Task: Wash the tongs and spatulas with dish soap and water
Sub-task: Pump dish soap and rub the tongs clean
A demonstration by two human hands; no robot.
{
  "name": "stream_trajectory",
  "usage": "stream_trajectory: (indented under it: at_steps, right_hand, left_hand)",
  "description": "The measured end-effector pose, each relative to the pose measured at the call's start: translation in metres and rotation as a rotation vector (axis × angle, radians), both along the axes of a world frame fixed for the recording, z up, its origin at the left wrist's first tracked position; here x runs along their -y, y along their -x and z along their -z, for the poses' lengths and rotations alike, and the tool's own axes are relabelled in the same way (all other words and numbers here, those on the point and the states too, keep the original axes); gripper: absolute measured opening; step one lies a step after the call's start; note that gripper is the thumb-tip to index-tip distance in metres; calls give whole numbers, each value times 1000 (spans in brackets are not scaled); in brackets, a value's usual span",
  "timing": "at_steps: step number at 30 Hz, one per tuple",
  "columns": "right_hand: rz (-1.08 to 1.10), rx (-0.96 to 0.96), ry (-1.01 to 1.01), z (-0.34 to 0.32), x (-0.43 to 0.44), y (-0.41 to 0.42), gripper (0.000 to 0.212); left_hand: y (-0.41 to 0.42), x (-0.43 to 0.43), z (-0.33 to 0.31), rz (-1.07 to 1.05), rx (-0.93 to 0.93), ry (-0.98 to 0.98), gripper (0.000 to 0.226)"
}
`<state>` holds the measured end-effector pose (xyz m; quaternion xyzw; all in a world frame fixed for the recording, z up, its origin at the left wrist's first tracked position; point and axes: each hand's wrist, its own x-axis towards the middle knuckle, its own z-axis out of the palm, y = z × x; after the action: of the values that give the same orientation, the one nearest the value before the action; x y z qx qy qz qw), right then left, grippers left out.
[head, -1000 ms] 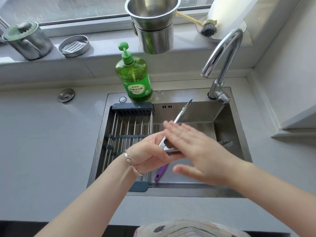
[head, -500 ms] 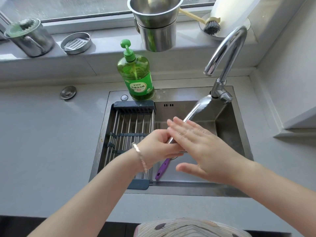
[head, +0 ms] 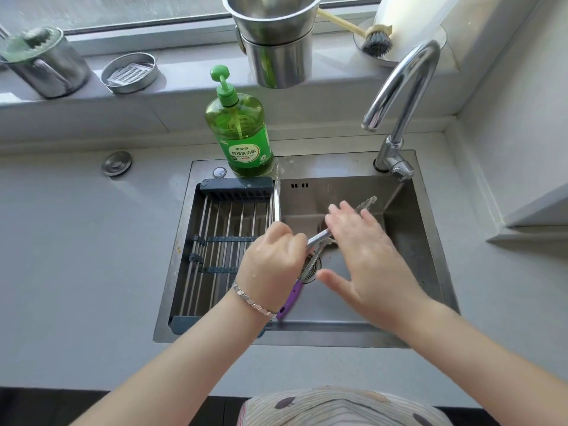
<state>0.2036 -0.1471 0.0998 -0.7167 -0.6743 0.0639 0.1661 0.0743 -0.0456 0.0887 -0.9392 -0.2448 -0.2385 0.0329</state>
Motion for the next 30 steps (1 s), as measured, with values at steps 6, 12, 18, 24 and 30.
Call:
stream_trajectory:
  at_steps: [6,12,18,24,30]
  right_hand:
    - [-29,62,41,10,-4,-12,91]
    - [-84,58,57,14,-6,-21,92]
    - [35,4,48,7,-12,-29,93]
    - [96,-163,31,12,-14,-40,86]
    - [129,-1071,122,-14,-10,-77,20]
  left_hand:
    - [7,1,1,-28,67,364,37]
    - [11,12,-14,-161,192,959,12]
    - [8,11,-16,-166,226,997,18]
    - [10,9,-12,-135,214,852,28]
    - [24,-12,5,252,99,120,45]
